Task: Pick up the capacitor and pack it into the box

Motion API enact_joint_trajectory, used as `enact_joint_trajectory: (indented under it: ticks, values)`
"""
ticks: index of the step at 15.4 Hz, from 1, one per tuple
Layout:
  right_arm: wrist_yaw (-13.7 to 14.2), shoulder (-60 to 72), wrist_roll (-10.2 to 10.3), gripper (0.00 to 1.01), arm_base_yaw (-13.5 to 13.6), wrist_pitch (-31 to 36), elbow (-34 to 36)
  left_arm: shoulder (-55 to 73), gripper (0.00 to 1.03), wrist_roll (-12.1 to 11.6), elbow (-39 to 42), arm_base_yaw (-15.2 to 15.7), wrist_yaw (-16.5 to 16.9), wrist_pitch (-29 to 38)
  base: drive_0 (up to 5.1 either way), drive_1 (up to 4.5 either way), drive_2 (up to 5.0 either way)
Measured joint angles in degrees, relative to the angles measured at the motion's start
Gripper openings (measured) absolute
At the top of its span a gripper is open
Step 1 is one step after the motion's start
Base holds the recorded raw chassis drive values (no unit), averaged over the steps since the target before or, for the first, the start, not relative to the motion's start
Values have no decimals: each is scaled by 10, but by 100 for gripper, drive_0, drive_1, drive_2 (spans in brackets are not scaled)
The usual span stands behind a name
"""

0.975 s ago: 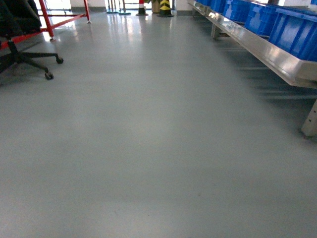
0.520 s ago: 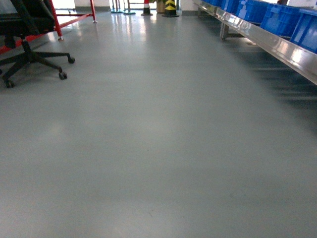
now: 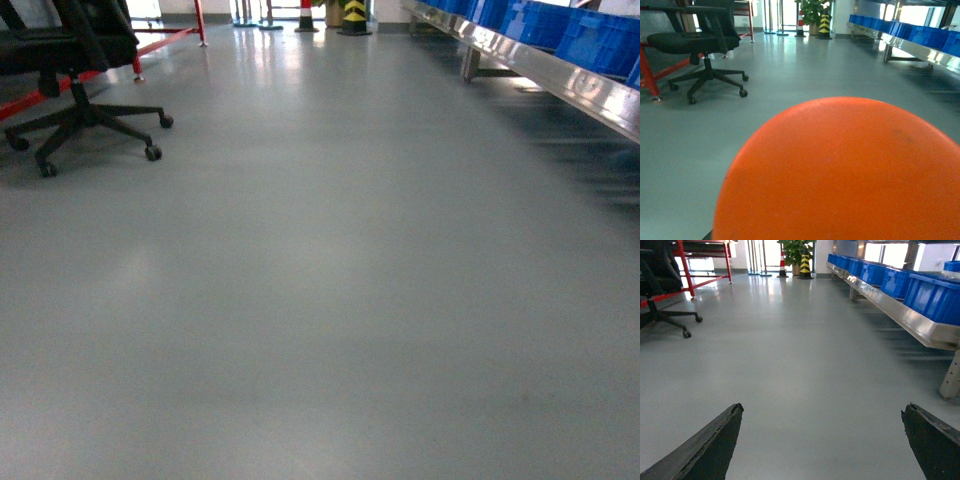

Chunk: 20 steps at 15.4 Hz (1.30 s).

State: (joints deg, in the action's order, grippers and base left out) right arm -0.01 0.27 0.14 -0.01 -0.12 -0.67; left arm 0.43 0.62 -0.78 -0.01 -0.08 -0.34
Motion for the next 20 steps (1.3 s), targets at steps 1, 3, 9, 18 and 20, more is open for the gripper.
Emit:
enact_joint_trajectory:
  ticks: [1,3,9,18,20]
  values:
    - [0,0,0,98,0,-1,0,0,43,0,0,0,0,0,-509,237,237]
    - [0,0,0,98,0,-2,0,0,43,0,0,0,0,0,-499,247,247]
    - [0,0,0,98,0,0,0,0,43,0,0,0,0,-1,-498,248,248]
    - [0,0,0,98,0,-1,0,0,43,0,0,0,0,1,-501,244,244]
    - [0,0,0,98,0,-2,0,0,43,0,0,0,0,3,-500,245,245]
